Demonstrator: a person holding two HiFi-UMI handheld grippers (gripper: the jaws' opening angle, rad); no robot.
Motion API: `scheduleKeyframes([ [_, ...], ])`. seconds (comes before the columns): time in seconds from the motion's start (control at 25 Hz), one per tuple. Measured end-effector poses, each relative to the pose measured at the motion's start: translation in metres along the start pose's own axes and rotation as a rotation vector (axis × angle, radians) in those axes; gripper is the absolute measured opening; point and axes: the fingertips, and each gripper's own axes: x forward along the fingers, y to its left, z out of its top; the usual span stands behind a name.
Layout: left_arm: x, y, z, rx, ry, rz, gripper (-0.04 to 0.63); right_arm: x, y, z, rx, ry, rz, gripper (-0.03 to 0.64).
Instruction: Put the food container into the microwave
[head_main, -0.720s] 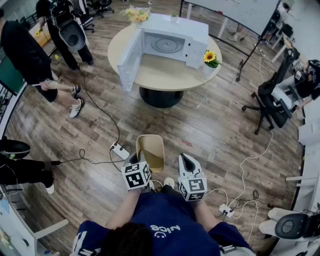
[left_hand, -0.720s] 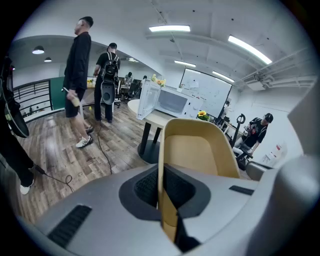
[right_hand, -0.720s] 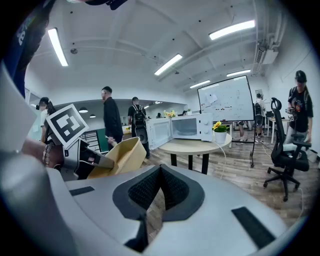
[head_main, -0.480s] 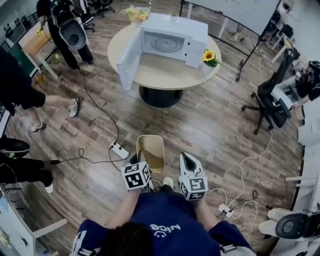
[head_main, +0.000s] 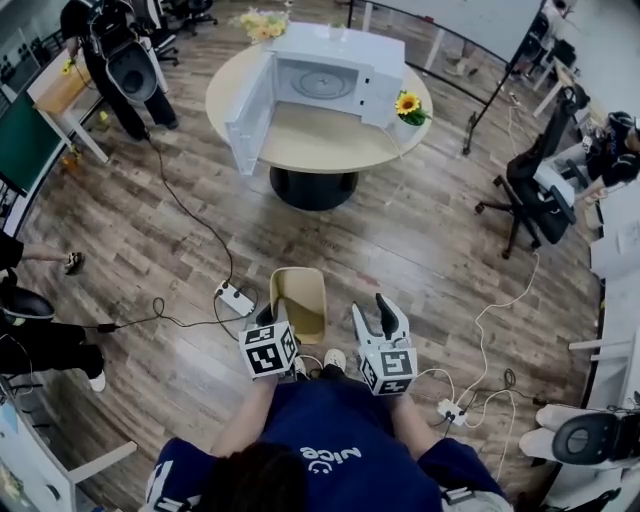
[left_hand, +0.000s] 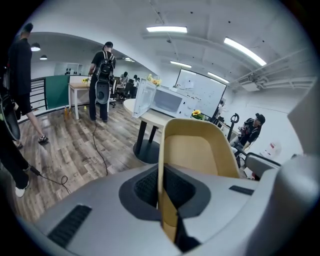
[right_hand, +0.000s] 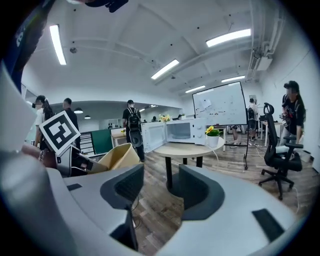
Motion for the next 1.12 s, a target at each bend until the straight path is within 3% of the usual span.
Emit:
scheduleKeyframes([
  [0.04,-0.001,0.001,0.0,0.004,-0.002,-0.006,0.005,0.001,0.003,0.0,0.009,-0.002,0.008,0.248],
  [0.28,-0.003,0.017,-0.002,0.035,0.035,-0.027,0.005,0.005,0.025,-0.002,-0.015,0.009,0.02,0.402],
  [0.56,0.001,0.031,-0.006,0.086,0.072,-0.076,0.005,0.011,0.052,-0.008,-0.045,0.025,0.002,0.42],
  [0.8,0.002,0.032,-0.007,0.12,0.069,-0.089,0.005,0.008,0.059,-0.024,-0.002,0.051,-0.028,0.42],
  [1.12,0.028,0.036,-0.003,0.091,0.066,-0.032,0.005,0.042,0.038,-0.03,0.006,0.072,0.011,0.418],
])
